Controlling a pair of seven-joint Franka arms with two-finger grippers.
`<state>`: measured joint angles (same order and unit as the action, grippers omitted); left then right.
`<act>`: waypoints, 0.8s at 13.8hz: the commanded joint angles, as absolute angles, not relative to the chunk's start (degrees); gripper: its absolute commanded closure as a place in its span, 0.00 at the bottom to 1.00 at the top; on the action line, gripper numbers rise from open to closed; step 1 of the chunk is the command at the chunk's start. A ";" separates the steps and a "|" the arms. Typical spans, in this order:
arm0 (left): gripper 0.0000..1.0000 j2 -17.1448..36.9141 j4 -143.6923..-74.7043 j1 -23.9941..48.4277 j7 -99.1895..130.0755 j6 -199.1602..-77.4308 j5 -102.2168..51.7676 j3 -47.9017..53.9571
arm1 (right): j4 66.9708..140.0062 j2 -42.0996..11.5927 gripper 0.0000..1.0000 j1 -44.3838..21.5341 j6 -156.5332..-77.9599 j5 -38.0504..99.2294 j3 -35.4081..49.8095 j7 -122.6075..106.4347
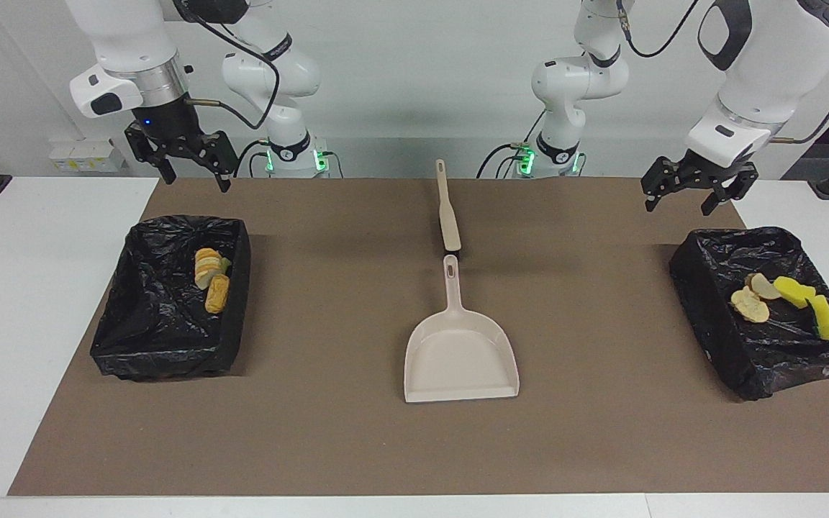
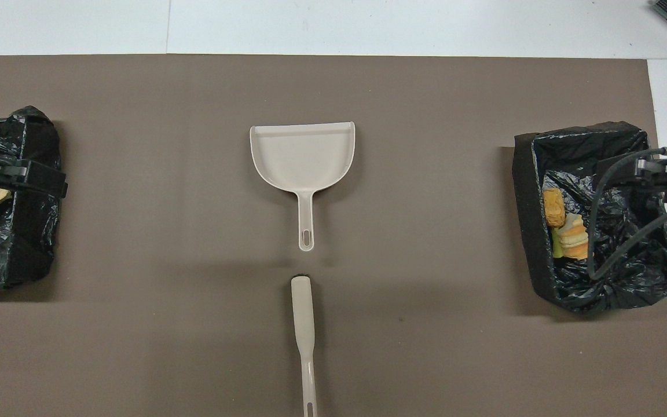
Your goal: Sweep and dump trash in bin
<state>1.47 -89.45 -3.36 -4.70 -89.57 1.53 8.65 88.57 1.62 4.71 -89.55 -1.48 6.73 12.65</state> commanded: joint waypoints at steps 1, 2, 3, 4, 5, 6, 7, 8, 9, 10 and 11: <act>0.00 -0.62 -92.73 -3.34 -4.84 -91.66 2.37 8.35 | 88.68 1.76 0.00 5.36 -88.77 -0.44 6.94 11.34; 0.00 -0.35 -92.46 -3.43 -5.10 -91.84 1.94 8.26 | 88.68 1.76 0.00 5.36 -88.86 -0.44 6.94 11.34; 0.00 -0.35 -92.37 -3.51 -5.27 -91.85 1.76 8.26 | 88.68 1.76 0.00 5.36 -88.86 -0.44 6.94 11.34; 0.00 -0.26 -92.29 -3.78 -5.27 -91.93 1.41 8.26 | 88.59 1.76 0.00 5.36 -88.86 -0.44 6.94 11.34; 0.00 -0.18 -92.29 -4.13 -5.19 -92.46 0.80 8.26 | 88.68 1.76 0.00 5.27 -88.86 -0.44 7.03 11.34; 0.00 -0.18 -92.02 -4.30 -5.36 -92.46 0.79 8.26 | 88.68 1.76 0.00 5.36 -88.86 -0.44 6.94 11.34; 0.00 -0.18 -91.93 -4.22 -5.45 -92.46 0.88 8.26 | 88.68 1.76 0.00 5.36 -88.86 -0.44 7.03 11.34; 0.00 -0.18 -92.02 -4.31 -5.62 -92.37 0.97 8.26 | 88.68 1.76 0.00 5.36 -88.86 -0.44 7.03 11.34; 0.00 -0.18 -92.02 -4.31 -6.41 -92.29 0.97 8.26 | 88.59 1.76 0.00 5.36 -88.86 -0.44 6.94 11.34; 0.00 -0.18 -92.02 -4.31 -6.59 -92.20 0.88 8.26 | 88.59 1.76 0.00 5.36 -88.86 -0.44 7.03 11.34; 0.00 -0.18 -92.02 -4.31 -6.59 -92.11 0.88 8.26 | 88.59 1.76 0.00 5.36 -88.86 -0.44 6.94 11.34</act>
